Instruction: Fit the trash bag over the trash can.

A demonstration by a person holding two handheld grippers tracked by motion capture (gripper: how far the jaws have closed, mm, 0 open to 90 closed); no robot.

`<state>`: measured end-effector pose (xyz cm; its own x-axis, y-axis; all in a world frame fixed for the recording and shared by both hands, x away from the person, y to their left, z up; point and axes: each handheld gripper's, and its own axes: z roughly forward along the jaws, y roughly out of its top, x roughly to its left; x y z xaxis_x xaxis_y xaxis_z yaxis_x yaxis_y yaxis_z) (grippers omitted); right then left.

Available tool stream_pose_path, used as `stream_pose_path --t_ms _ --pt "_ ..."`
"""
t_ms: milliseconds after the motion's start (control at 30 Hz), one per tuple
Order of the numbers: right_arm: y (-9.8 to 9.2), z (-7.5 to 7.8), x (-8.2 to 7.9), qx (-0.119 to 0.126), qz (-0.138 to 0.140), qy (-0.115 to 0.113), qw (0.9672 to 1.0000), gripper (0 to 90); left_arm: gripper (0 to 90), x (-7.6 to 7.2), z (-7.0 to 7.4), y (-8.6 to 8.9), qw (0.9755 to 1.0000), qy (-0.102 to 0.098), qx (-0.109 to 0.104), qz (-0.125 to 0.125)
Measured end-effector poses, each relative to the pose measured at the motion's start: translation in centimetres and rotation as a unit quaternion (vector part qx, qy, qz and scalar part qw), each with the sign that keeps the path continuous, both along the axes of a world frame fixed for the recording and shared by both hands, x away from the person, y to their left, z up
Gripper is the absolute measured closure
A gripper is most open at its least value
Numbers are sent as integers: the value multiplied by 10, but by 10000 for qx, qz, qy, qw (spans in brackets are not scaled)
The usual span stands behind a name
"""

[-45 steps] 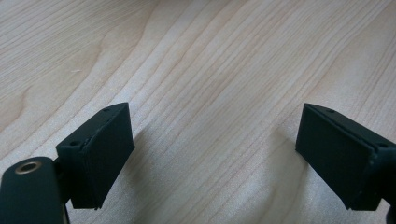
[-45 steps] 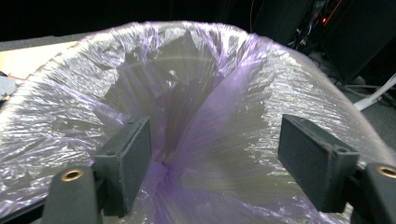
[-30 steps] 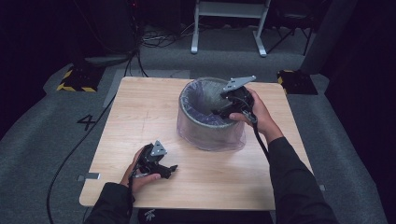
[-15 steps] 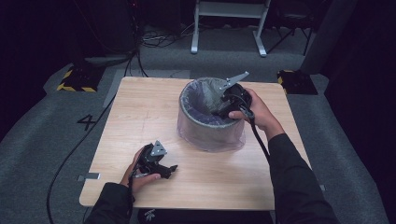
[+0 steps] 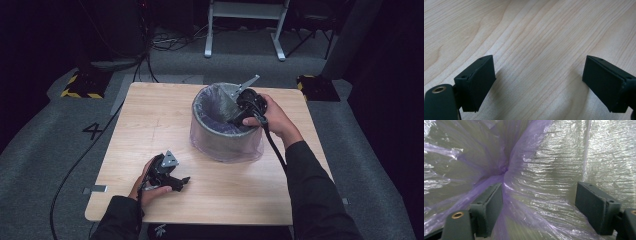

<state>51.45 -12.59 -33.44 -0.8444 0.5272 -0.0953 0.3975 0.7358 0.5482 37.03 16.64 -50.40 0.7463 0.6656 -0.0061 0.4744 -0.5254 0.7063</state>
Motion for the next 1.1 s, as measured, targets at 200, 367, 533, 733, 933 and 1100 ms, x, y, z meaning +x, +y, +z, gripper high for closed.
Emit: stream_pose_path --t_ms 200,367,533,733,933,1100 --pt "0 -1 2 -137 9 133 9998 219 107 0 0 0 10000 -1 -6 4" --pt "3 -1 2 -267 35 120 9996 220 107 0 0 0 10000 1 0 -1" --pt "5 -1 2 -378 28 130 9992 218 107 0 0 0 10000 1 1 -3" --pt "5 -1 2 -377 -24 124 9992 219 107 0 0 0 10000 -1 -5 4" --pt "5 0 1 -274 -4 96 9996 231 107 0 0 0 10000 4 0 2" --pt "2 1 0 -107 -72 37 9999 233 107 0 0 0 10000 1 -8 1"
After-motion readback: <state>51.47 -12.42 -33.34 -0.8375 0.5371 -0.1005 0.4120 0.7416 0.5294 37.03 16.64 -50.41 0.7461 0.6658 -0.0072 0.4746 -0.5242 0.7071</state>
